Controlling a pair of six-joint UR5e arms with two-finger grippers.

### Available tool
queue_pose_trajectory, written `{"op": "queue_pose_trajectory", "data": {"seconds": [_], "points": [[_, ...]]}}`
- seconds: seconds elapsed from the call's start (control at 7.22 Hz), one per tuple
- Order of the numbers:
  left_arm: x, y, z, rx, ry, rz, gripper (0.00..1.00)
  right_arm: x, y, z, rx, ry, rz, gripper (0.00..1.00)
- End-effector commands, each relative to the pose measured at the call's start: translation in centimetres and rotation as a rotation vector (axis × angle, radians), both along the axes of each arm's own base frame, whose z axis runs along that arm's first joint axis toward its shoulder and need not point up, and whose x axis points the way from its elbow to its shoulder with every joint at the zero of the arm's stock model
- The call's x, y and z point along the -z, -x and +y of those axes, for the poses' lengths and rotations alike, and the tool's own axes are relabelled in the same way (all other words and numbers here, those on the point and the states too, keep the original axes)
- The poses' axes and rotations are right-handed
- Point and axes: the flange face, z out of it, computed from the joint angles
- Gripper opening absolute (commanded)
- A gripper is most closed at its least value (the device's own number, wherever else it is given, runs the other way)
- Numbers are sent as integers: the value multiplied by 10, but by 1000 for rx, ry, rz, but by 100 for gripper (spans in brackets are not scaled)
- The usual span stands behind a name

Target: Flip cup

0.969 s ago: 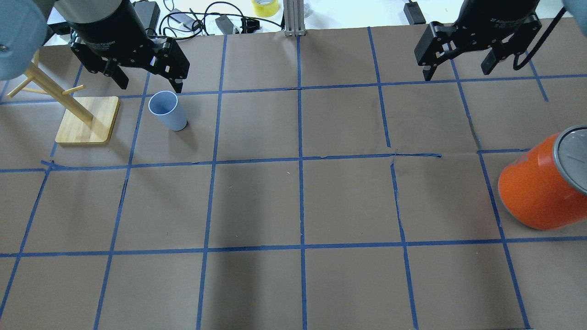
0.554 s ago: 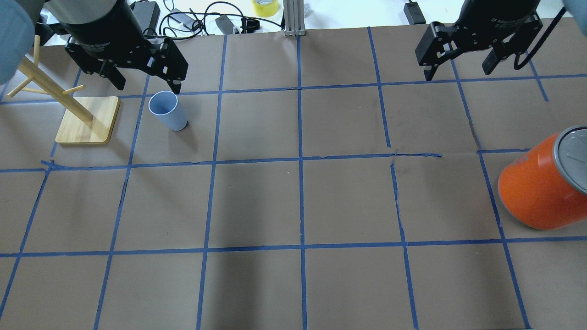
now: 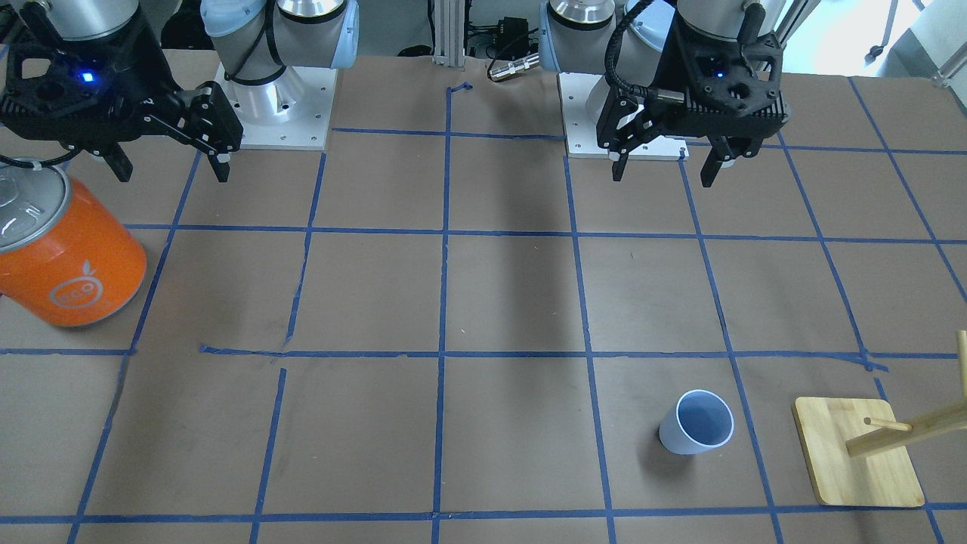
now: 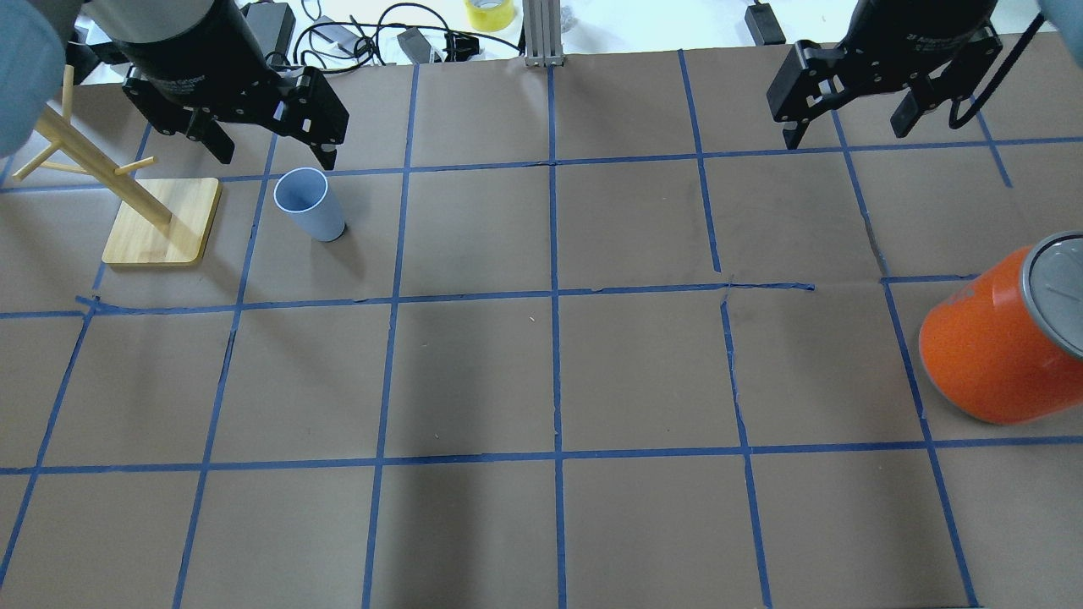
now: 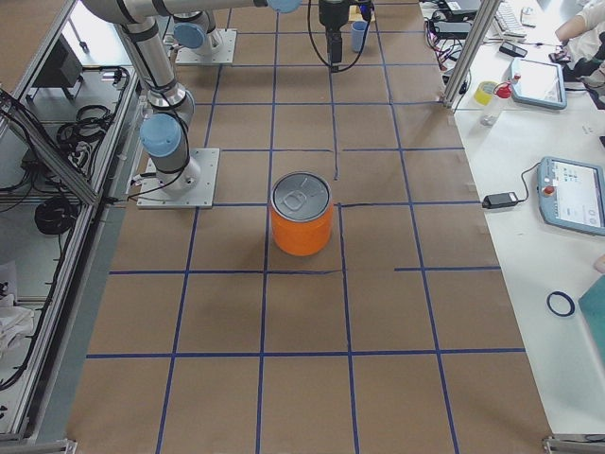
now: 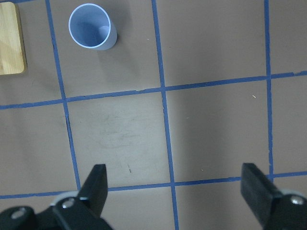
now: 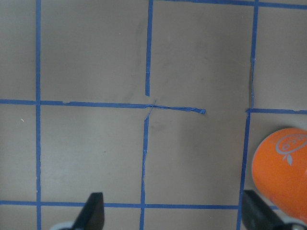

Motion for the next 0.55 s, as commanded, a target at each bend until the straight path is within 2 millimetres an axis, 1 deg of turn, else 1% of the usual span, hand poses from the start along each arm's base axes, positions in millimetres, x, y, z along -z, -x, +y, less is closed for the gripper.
{"op": "queue_pose_trajectory", "data": {"seconds": [0.0,0.28,0.42], "points": [[3,0,-2,-55,-5,50,100,1,0,0,-4,-2,1,100],[6,1,-5,-55,-11,50,100,1,0,0,-5,-2,2,100],[4,1,-2,-51,-8,50,100,1,0,0,-6,-2,2,100]]}}
